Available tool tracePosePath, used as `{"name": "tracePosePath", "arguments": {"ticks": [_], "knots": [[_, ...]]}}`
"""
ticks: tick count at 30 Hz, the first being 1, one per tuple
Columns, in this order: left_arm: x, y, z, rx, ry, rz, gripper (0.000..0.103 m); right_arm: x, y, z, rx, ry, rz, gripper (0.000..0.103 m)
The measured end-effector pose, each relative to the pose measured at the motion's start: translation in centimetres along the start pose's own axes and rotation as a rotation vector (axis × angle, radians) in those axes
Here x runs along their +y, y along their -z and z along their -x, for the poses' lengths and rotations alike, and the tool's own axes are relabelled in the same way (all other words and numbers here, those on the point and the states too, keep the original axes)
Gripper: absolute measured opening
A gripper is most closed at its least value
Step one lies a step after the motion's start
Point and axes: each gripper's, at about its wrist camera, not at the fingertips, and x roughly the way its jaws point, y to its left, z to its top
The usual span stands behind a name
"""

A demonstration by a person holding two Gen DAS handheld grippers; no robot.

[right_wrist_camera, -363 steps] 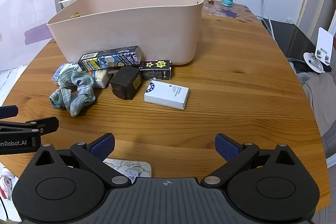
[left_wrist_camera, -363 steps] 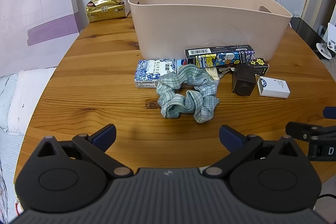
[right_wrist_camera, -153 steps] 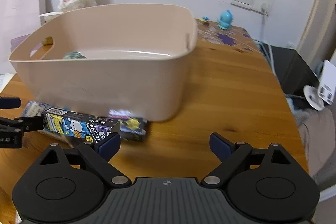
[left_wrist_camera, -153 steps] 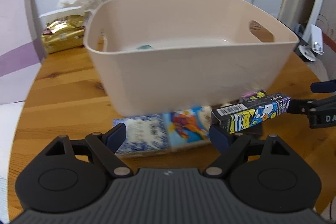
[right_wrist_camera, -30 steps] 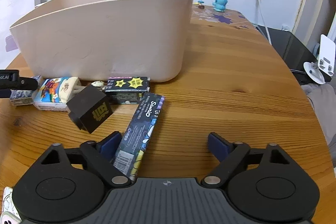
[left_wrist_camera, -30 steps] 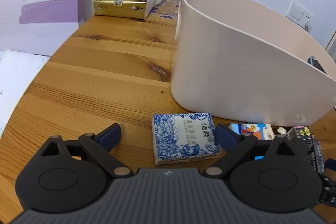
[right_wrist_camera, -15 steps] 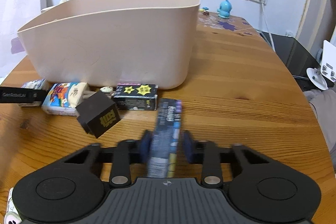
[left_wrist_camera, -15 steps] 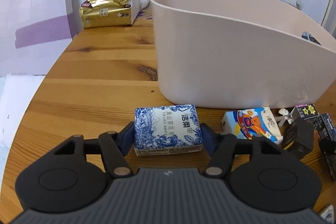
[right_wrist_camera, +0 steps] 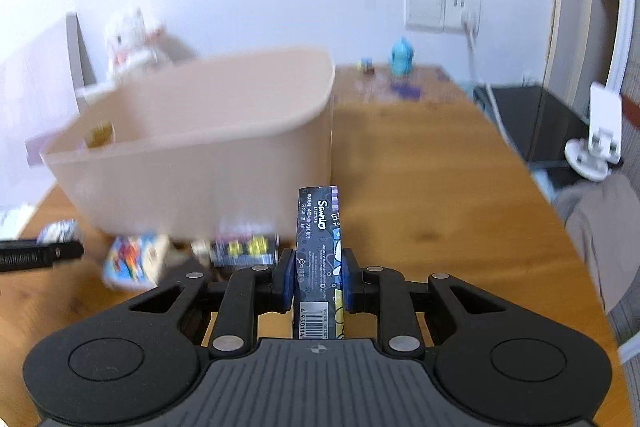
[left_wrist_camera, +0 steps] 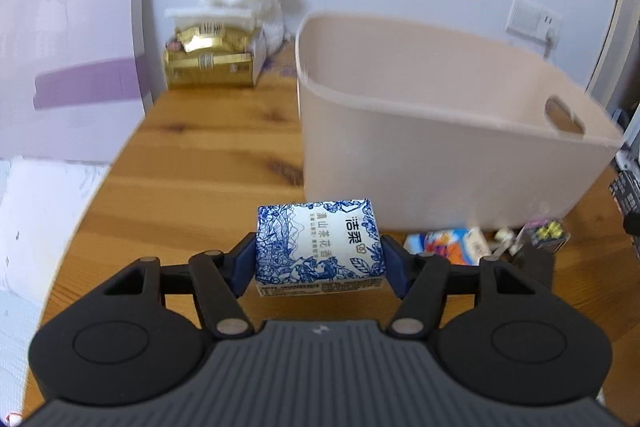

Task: Organize objects
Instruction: 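Lift both held items up and over the beige basket, then open both tools to drop the tissue pack and snack box into the basket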

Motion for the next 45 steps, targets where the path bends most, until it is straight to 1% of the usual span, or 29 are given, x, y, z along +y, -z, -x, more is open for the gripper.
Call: {"name": "tracePosePath", "arguments": {"ticks": [4,8,12,15,17,20,23,27,31,34,37,39,40,41,42,43,45], "knots": [[0.1,-1.6,2.2,-0.073,0.024,0.006,0.066,-0.3,-1.8,1.6,-0.064,-0.039,-0.032,0.021],[-0.4,-3.4,4.2,-0.136,0.052,0.013,0.066,-0.1,-4.2,2.9,-0.14,-0.058,-0.018,0.021],[-1.6,-5.5,5.3,-0.195,0.063,-0.008,0.066,0.7,-6.3,3.4,-0.195,-0.078,-0.003,0.021],[-2.9,-7.2,5.3,-0.225,0.064,-0.025,0.066,1.5,-7.7,2.8,-0.222,-0.085,0.013,0.021],[-4.0,-8.4,4.3,-0.207,0.079,-0.034,0.066,2.2,-8.5,2.1,-0.224,-0.093,0.022,0.021],[-5.4,-9.6,2.2,-0.163,0.063,-0.021,0.066,3.3,-9.4,0.4,-0.2,-0.108,0.025,0.021],[-6.5,-10.3,-0.3,-0.114,0.039,-0.034,0.066,4.4,-9.9,-1.7,-0.153,-0.08,0.032,0.021],[-7.3,-10.7,-3.3,-0.053,0.015,-0.079,0.066,5.3,-10.0,-4.6,-0.092,-0.041,0.038,0.021],[-7.4,-10.7,-5.3,0.025,0.015,-0.099,0.066,5.7,-9.7,-6.8,-0.027,-0.044,0.028,0.021],[-7.4,-10.5,-5.9,0.048,0.012,-0.114,0.066,5.9,-9.4,-7.6,0.003,-0.047,0.045,0.021],[-7.3,-10.4,-5.7,0.042,0.008,-0.112,0.066,5.8,-9.3,-8.0,0.016,-0.035,0.05,0.021],[-7.1,-10.4,-5.2,0.03,0.017,-0.104,0.067,5.4,-9.3,-8.0,0.01,-0.034,0.028,0.03],[-7.0,-10.4,-4.9,0.027,0.019,-0.101,0.072,5.2,-9.2,-7.8,0.001,-0.037,0.017,0.034],[-7.0,-10.4,-4.6,0.023,0.018,-0.1,0.076,5.1,-9.2,-7.6,-0.006,-0.04,0.011,0.041],[-6.9,-10.3,-4.1,0.012,0.012,-0.105,0.082,5.1,-9.3,-7.3,-0.011,-0.038,0.011,0.048],[-7.0,-10.3,-3.7,0.002,-0.001,-0.115,0.084,5.1,-9.3,-7.0,-0.018,-0.034,0.016,0.049],[-7.1,-10.3,-3.0,0.0,-0.041,-0.128,0.084,5.1,-9.3,-6.2,-0.031,-0.018,0.035,0.056]]}}
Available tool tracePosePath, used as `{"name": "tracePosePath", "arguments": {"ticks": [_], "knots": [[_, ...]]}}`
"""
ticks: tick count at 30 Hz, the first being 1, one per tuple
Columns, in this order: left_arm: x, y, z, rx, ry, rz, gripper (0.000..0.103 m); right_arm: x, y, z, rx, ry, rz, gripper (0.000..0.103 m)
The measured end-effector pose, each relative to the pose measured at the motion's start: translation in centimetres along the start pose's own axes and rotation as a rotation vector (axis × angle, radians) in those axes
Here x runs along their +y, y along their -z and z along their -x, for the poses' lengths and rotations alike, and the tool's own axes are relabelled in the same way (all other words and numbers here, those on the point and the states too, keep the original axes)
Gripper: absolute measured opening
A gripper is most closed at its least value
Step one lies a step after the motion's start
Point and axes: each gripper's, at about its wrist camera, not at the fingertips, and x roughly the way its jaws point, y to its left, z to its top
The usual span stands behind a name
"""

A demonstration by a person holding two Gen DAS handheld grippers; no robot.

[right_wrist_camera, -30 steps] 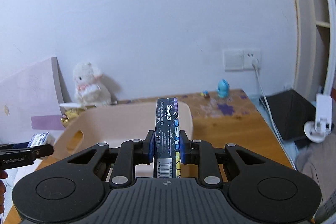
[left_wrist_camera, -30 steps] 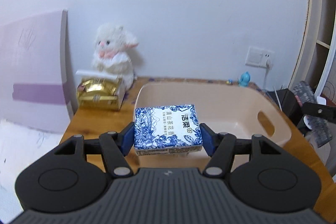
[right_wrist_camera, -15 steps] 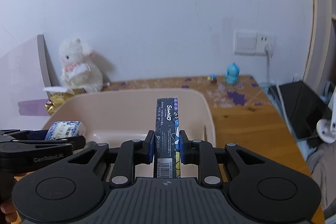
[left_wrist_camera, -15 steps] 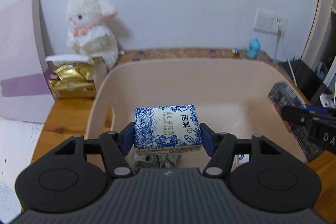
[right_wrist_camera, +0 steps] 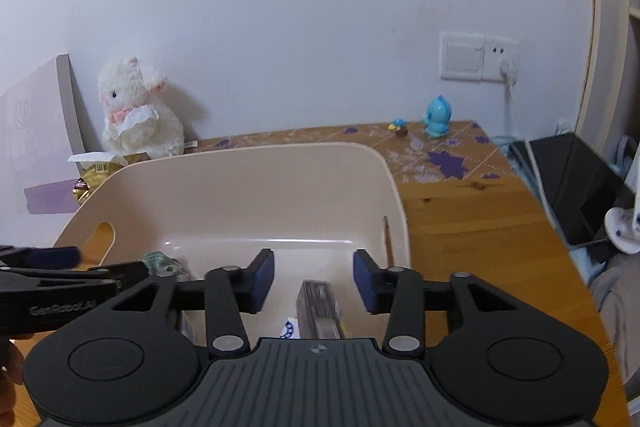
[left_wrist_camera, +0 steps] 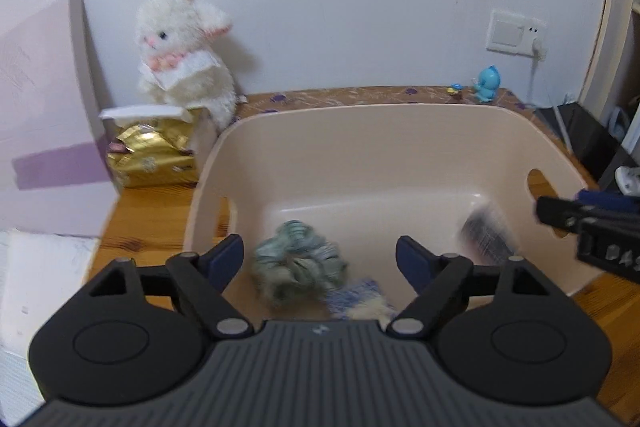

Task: Organize objects
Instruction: 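Open both tools to drop the tissue pack and snack box into the basket, then withdraw both tools toward the cartoon tissue pack and black cube box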

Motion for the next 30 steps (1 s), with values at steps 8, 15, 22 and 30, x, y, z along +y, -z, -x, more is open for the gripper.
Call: {"name": "tracePosePath", "arguments": {"ticks": [8,15,22,30], "knots": [[0.3,1.2,3.6,-0.041,-0.005,0.002,0.085,-0.5,0.8,4.1,-0.038,-0.023,0.063,0.079],[0.7,3.6,5.8,-0.045,0.036,0.001,0.086,-1.6,3.0,5.9,-0.013,-0.037,0.085,0.091],[1.1,6.5,4.8,0.016,0.042,0.009,0.086,-1.9,6.1,5.1,0.069,-0.05,0.118,0.095],[1.7,9.7,1.8,0.089,0.046,0.032,0.086,-0.4,9.6,2.0,0.199,-0.076,0.125,0.096]]}}
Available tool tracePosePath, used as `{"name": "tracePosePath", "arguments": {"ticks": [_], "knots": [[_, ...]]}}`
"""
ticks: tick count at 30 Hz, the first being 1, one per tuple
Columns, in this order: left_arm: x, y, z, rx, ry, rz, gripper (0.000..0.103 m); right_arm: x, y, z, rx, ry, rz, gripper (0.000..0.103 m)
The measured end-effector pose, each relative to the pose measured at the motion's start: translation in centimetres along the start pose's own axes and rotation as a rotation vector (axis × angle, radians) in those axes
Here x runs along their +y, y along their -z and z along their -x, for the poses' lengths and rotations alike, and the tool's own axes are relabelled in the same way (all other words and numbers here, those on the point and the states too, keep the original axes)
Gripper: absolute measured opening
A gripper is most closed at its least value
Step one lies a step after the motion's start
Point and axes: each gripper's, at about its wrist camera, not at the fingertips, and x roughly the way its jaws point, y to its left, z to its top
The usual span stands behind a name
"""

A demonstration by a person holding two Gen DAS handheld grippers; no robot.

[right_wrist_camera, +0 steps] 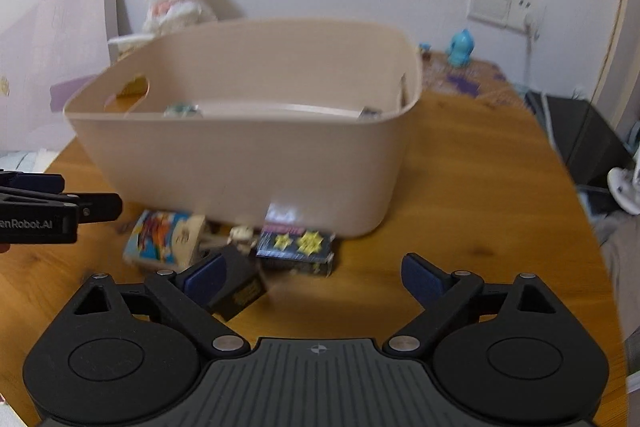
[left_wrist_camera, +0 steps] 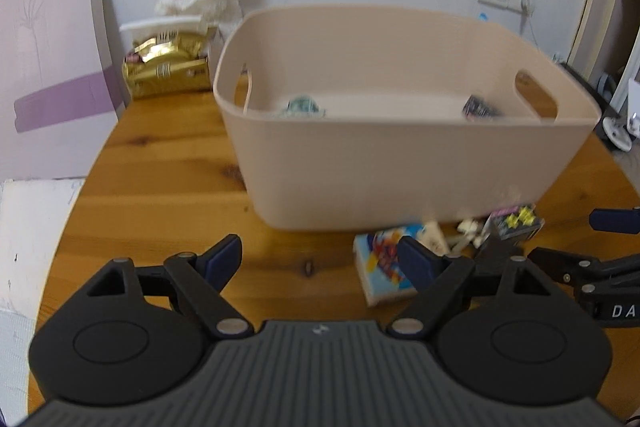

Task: Organize objects
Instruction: 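Withdraw both tools toward the cartoon tissue pack and black cube box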

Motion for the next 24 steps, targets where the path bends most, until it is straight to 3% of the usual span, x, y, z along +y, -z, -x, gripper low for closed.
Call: {"name": "tracePosePath", "arguments": {"ticks": [6,12,24], "knots": [[0.6,1.2,-1.4,0.037,-0.012,0.008,0.086,1.9,0.6,-1.3,0.025,-0.031,-0.008,0.096],[0.9,1.5,-1.7,0.042,-0.02,0.018,0.086,3.1,0.7,-3.2,0.05,-0.001,0.018,0.096],[-1.6,0.9,-2.4,0.05,0.049,0.012,0.086,0.5,1.5,-3.8,0.067,0.072,-0.027,0.096]]}}
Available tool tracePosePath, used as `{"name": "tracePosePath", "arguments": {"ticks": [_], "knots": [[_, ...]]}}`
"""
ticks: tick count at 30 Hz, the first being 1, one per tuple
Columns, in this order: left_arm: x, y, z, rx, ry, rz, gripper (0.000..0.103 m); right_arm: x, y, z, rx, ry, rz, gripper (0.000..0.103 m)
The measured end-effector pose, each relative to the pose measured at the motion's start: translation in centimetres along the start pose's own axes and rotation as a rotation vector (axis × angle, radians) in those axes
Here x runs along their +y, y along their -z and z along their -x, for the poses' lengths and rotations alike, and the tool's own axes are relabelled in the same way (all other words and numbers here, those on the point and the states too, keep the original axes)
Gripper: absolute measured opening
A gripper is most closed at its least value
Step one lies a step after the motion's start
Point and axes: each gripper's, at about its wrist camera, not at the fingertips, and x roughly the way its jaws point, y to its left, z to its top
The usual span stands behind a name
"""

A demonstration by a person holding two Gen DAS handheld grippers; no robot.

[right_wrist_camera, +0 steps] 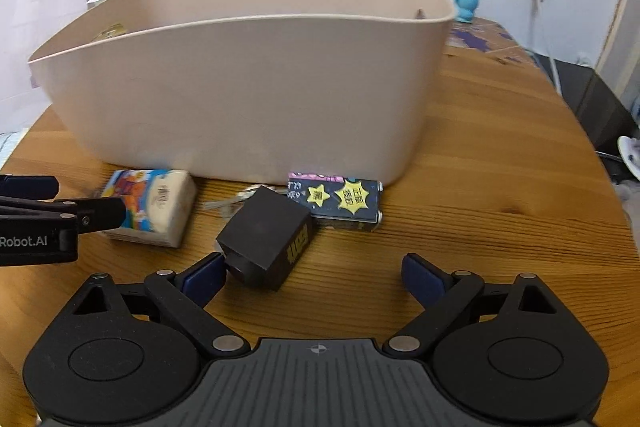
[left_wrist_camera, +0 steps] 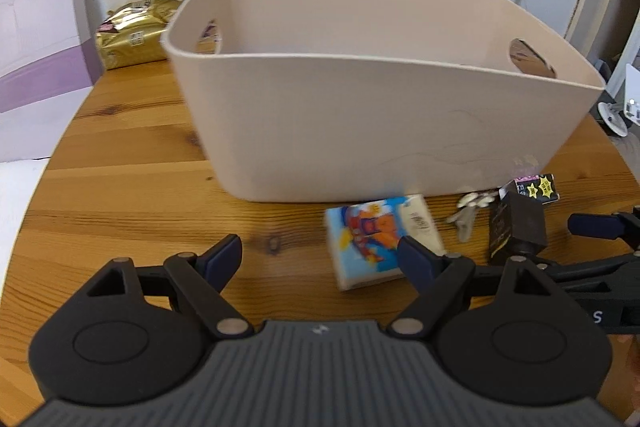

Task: Organize objects
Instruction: 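Grasp the cartoon-printed tissue pack with the left tool while the right tool grasps the black cube box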

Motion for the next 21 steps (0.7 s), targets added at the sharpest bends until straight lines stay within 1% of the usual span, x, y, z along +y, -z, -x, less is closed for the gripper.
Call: {"name": "tracePosePath", "arguments": {"ticks": [3,6,8,11,13,16,19,21], "knots": [[-0.9,-0.3,-0.4,0.002,0.022,-0.005,0.086,-1.0,0.0,0.0,-0.002,-0.005,-0.03,0.096],[-1.7,-0.5,-1.3,0.02,0.033,-0.007,0.086,-1.7,0.1,-0.2,0.0,-0.017,-0.053,0.096],[-1.9,-0.6,-1.8,0.024,0.044,0.006,0.086,-1.7,0.2,-0.3,-0.011,-0.019,-0.047,0.096],[-2.1,-0.9,-2.7,0.06,0.062,0.026,0.086,-1.6,0.3,-0.3,-0.021,-0.018,-0.038,0.096],[-2.4,-0.8,-2.9,0.053,0.066,0.022,0.087,-1.5,0.3,-0.4,-0.022,-0.014,-0.026,0.095],[-2.8,-0.8,-3.2,0.044,0.036,-0.005,0.087,-1.2,0.2,-0.4,-0.025,-0.012,-0.014,0.093],[-2.9,-0.5,-3.2,0.034,0.019,-0.022,0.087,-1.0,0.1,-0.4,-0.033,-0.013,0.005,0.088],[-3.0,-0.4,-3.2,0.029,0.02,-0.027,0.086,-0.8,0.1,-0.4,-0.03,-0.018,0.017,0.081]]}}
